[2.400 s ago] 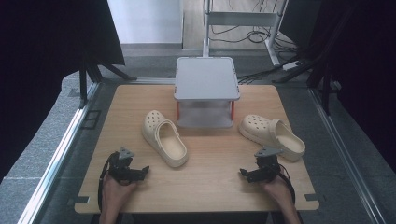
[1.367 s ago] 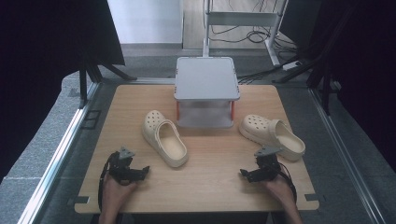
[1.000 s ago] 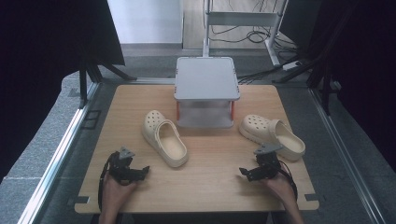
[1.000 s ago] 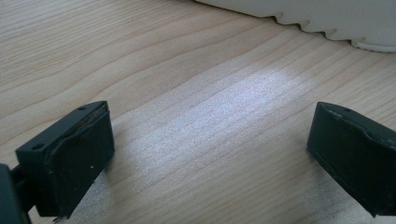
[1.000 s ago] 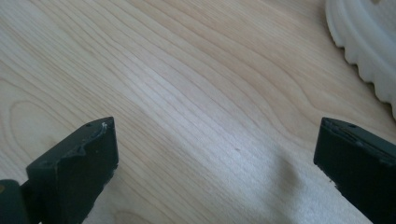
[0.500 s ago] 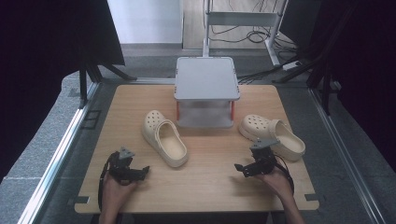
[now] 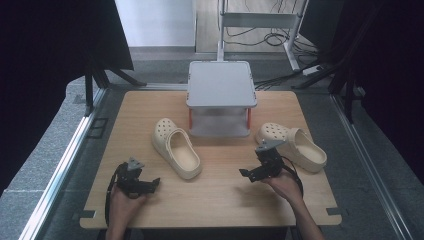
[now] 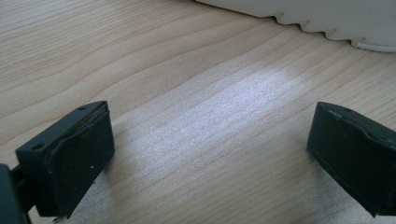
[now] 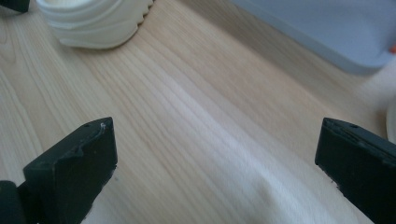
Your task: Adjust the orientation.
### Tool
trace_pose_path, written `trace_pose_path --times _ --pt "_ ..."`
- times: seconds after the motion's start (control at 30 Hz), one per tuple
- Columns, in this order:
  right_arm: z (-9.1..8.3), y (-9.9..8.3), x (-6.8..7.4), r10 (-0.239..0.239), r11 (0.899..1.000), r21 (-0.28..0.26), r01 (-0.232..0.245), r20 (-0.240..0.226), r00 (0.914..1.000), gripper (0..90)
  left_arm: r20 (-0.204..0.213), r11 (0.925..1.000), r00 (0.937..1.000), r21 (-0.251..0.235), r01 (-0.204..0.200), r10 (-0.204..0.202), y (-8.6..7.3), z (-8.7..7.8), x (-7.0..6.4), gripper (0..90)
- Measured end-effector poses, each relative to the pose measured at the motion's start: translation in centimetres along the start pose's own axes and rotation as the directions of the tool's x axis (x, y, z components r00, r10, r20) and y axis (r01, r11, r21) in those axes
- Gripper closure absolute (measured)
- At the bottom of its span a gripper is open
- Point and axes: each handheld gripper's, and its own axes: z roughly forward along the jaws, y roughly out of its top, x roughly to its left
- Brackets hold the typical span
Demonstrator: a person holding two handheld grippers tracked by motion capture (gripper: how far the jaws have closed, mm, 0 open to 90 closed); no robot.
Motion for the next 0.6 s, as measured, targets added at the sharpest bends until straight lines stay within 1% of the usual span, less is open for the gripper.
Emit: trace_pose_path --times 0.13,0.27,0.37,0.5,0.6 --pt "0.7 1.4 0.3 0.001 1.0 -0.005 -0.001 0.002 1.0 0.4 0.0 1.0 1.0 0.0 0.0 0.0 0.0 0.0 0.0 0.4" --pt "1.8 2.9 0.7 -0.006 1.0 0.005 0.006 -0.007 1.0 3.4 0.0 1.0 1.0 0.0 -0.001 0.001 0.0 0.0 0.0 0.4" --pt "2.6 3.8 0.8 0.003 1.0 0.011 -0.003 -0.024 0.9997 3.7 0.0 1.0 1.0 0.0 0.0 0.0 0.0 0.0 0.0 0.4" --pt "3.7 5.1 0.9 -0.008 1.0 0.023 0.009 -0.04 0.9992 3.6 0.0 1.0 1.0 0.0 -0.001 0.001 0.0 0.0 0.0 0.4" --pt "4.4 6.2 1.0 -0.02 1.0 0.024 0.02 -0.031 0.9993 5.8 0.0 1.0 1.0 0.0 0.0 0.0 0.0 0.0 0.0 0.4"
